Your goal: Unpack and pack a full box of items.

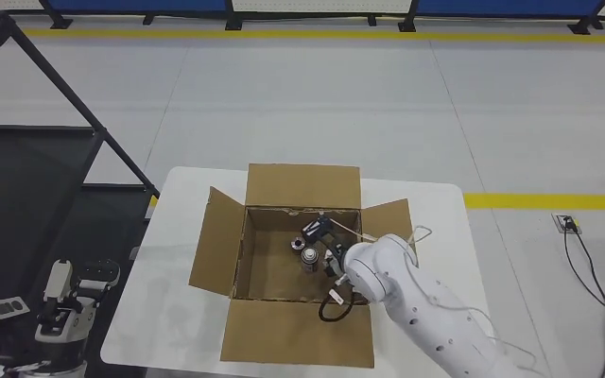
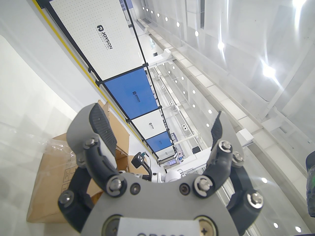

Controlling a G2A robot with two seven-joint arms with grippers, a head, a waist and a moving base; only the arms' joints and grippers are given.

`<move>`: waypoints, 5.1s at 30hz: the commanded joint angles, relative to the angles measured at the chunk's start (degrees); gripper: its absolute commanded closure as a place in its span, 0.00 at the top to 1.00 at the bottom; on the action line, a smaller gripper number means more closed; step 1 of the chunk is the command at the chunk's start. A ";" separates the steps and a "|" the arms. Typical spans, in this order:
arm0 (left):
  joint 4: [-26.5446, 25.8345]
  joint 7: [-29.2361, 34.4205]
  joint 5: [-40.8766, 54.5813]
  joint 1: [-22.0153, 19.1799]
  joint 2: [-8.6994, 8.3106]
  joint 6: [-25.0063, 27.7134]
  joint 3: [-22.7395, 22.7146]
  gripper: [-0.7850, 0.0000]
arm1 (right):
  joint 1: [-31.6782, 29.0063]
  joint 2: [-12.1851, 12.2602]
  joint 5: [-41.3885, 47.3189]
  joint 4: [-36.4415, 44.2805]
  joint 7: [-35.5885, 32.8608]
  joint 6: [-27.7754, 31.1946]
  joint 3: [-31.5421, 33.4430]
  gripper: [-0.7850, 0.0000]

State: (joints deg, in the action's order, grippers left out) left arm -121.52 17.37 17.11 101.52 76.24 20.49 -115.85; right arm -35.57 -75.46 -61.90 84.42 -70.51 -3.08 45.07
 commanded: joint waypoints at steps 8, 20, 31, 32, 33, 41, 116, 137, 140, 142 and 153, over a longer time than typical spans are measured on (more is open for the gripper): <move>0.00 0.00 0.00 0.00 0.00 0.00 0.00 1.00 | 0.06 -0.48 1.18 -2.21 0.42 1.48 1.00 0.44; 0.00 0.00 0.00 0.00 0.00 0.00 0.00 1.00 | -4.31 0.70 -0.23 4.79 0.94 2.81 5.93 0.60; 0.00 0.00 0.00 0.00 0.00 0.00 0.00 1.00 | -13.64 3.29 -0.58 18.50 1.34 6.89 15.78 0.87; 0.00 0.00 0.00 0.00 0.00 0.00 0.00 1.00 | -14.51 3.50 -0.17 19.72 1.59 7.66 16.75 0.90; 0.00 0.00 0.00 0.00 0.00 0.00 0.00 1.00 | -15.22 3.69 0.26 20.92 1.92 8.06 17.82 0.91; 0.04 0.15 -0.05 -0.02 -0.01 -0.32 0.13 1.00 | -23.67 5.97 16.91 29.84 2.50 16.36 34.98 0.99; 16.36 12.03 -21.10 -21.67 -2.85 -15.85 30.72 1.00 | -0.76 13.88 76.36 -14.88 0.78 37.64 5.89 1.00; 8.21 10.94 -19.50 -18.20 -3.82 -15.12 26.94 1.00 | -0.26 17.06 79.92 -11.19 2.50 39.36 5.99 1.00; 5.23 12.33 -15.21 -15.30 -4.14 -13.52 23.05 1.00 | -0.08 17.87 81.52 -11.17 2.09 38.94 7.65 1.00; 4.01 14.50 -12.46 -12.62 -4.48 -12.81 19.31 1.00 | 0.49 18.36 81.63 -11.88 0.34 37.19 8.72 1.00; 4.94 31.67 -8.14 3.85 -6.23 -6.50 2.05 1.00 | 0.51 18.60 80.79 -12.62 1.44 34.83 9.59 1.00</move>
State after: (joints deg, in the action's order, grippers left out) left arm -117.05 47.24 9.34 104.74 70.17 13.86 -113.45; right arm -34.63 -56.80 18.45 71.88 -70.68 32.52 54.54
